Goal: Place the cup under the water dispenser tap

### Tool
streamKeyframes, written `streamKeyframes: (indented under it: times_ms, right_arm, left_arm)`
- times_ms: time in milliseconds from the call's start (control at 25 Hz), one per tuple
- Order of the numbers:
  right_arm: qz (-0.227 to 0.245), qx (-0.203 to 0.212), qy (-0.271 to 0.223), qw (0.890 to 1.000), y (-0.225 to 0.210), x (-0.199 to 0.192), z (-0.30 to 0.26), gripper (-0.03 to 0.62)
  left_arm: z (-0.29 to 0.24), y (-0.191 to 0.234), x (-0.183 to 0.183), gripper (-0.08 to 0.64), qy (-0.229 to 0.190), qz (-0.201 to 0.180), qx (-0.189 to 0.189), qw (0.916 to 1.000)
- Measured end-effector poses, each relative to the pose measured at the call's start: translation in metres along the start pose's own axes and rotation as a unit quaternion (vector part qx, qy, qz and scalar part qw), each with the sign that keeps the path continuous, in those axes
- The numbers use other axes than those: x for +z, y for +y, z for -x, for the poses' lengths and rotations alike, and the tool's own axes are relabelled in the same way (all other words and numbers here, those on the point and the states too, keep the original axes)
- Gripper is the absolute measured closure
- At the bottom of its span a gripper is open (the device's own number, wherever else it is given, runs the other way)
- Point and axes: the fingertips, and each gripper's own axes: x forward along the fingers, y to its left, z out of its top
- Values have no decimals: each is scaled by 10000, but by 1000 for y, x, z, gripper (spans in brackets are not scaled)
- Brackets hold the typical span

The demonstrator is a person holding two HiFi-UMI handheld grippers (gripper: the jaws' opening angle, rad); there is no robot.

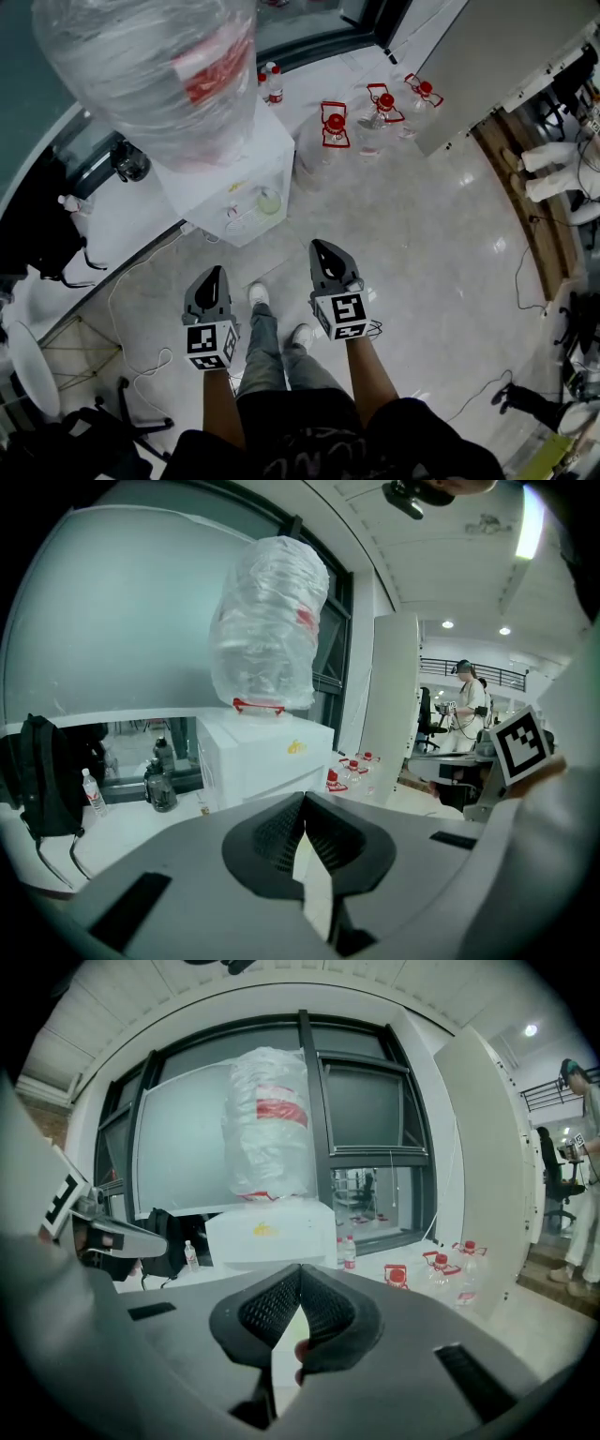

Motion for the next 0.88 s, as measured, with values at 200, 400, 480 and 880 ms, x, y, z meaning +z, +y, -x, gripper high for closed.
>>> streamKeyframes:
  times_ms: [200, 400, 480, 880]
  right_arm:
    - [133, 65, -116, 9998, 5, 30, 20, 577]
    - [93, 118, -197, 9997, 9, 55, 41, 578]
    - [51, 191, -218, 9996, 11, 61, 48, 578]
    - [275, 182, -388, 9987, 14, 97, 85, 578]
  left_arm:
    - [17, -3, 23, 545, -132, -48, 64, 9999]
    - [33, -9, 52, 545, -314, -138, 82, 9994]
    - [39, -9, 66, 545, -436, -210, 90, 9988]
    - [81, -15, 110, 545, -857, -333, 155, 9956]
